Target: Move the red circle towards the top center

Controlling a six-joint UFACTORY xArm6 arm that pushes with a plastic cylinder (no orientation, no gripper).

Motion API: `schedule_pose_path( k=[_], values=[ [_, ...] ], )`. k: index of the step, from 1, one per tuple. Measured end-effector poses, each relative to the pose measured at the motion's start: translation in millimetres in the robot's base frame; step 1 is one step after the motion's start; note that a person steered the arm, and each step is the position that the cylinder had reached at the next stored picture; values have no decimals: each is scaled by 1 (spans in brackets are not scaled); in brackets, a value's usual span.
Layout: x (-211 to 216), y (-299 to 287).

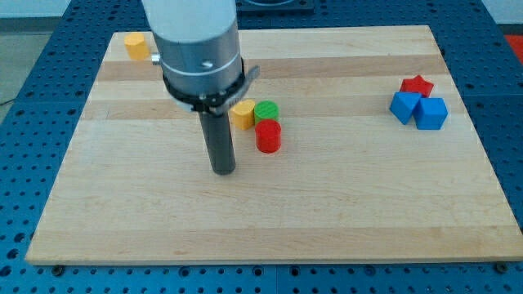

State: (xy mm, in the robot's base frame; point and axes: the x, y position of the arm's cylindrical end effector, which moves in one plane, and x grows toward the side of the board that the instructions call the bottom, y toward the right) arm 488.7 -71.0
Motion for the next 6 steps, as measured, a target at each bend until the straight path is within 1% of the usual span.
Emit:
schedule_pose_path(
  k=[1, 2, 3, 4, 5, 6],
  values=[
    [-34, 14],
    [-53, 70],
    [-49, 81],
    [-15, 65],
    [-6, 94],
    [-34, 128]
  ],
)
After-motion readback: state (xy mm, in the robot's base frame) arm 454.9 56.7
